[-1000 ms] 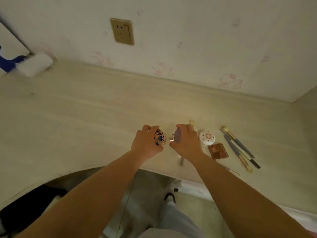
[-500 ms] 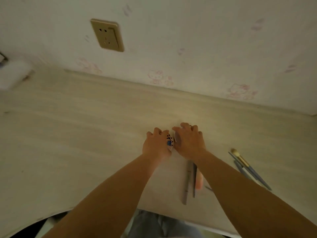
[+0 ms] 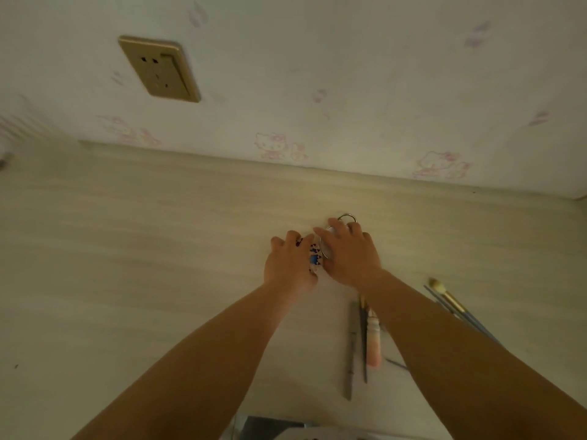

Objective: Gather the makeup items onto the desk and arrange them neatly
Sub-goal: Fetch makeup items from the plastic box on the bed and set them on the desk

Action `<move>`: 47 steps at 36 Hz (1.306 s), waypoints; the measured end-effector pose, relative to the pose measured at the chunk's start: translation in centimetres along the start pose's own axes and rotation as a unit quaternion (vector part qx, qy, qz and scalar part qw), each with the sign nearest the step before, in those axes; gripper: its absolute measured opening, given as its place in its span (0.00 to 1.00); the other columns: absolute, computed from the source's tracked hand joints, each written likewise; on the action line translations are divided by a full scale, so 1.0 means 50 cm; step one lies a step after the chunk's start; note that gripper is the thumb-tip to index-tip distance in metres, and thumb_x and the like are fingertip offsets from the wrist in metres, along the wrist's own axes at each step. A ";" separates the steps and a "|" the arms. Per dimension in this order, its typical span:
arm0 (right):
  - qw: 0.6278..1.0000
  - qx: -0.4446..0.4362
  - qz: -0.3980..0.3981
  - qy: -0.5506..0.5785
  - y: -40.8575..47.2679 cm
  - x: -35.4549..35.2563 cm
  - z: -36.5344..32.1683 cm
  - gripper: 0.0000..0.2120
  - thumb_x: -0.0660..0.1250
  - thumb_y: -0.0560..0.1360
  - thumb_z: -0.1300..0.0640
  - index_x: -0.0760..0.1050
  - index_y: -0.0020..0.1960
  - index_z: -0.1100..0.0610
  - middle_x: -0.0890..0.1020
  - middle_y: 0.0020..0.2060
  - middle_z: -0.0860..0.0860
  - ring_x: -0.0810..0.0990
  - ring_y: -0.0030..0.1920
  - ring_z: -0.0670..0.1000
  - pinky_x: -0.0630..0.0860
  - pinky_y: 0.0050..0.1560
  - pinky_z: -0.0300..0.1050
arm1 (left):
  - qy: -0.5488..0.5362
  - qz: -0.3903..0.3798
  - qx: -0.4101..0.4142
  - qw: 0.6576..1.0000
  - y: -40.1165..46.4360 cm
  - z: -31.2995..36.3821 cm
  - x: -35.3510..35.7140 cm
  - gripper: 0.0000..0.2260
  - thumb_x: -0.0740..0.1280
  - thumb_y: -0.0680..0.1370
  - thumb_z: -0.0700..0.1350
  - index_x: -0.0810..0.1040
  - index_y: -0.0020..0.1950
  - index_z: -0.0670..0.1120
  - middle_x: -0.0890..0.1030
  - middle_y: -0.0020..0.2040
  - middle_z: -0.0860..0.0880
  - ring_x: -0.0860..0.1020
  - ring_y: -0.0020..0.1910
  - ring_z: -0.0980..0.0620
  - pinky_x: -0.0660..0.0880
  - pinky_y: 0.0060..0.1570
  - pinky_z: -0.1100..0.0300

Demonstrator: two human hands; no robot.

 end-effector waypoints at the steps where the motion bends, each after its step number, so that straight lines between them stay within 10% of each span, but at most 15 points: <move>1: 1.000 0.000 -0.005 -0.003 -0.001 0.003 0.001 0.30 0.58 0.75 0.43 0.51 0.74 0.43 0.55 0.74 0.48 0.56 0.71 0.59 0.63 0.66 0.53 | 0.002 -0.001 0.000 1.000 0.001 0.001 0.000 0.31 0.70 0.70 0.49 0.61 0.70 0.53 0.65 0.64 0.50 0.63 0.61 0.44 0.71 0.45 0.58; 11: 1.000 0.014 -0.003 0.005 -0.047 -0.009 0.005 0.30 0.52 0.79 0.44 0.43 0.76 0.49 0.45 0.77 0.48 0.43 0.76 0.53 0.48 0.74 0.53 | 0.001 0.018 0.079 0.997 0.000 0.059 -0.039 0.32 0.64 0.73 0.53 0.56 0.74 0.51 0.62 0.72 0.50 0.57 0.71 0.47 0.63 0.68 0.52; 27: 0.947 0.262 0.152 0.108 -0.388 -0.070 0.179 0.24 0.53 0.79 0.49 0.56 0.74 0.51 0.60 0.73 0.50 0.57 0.73 0.53 0.58 0.69 0.48 | 0.102 0.042 0.358 0.927 -0.153 0.380 -0.018 0.24 0.63 0.77 0.49 0.64 0.72 0.48 0.67 0.70 0.50 0.62 0.68 0.48 0.65 0.63 0.54; 47: 0.812 0.521 0.141 0.222 -1.159 0.251 0.307 0.25 0.51 0.80 0.47 0.53 0.75 0.49 0.60 0.74 0.50 0.56 0.73 0.53 0.58 0.70 0.51 | 0.168 -0.068 0.540 0.822 -0.677 0.727 0.395 0.24 0.60 0.78 0.53 0.62 0.73 0.49 0.66 0.72 0.50 0.61 0.69 0.47 0.63 0.64 0.52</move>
Point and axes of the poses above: each hand's wrist, its own y-axis towards the middle knuckle, its own x-axis out of the palm, z = x × y, the point moved 9 cm from there along y, towards the middle knuckle
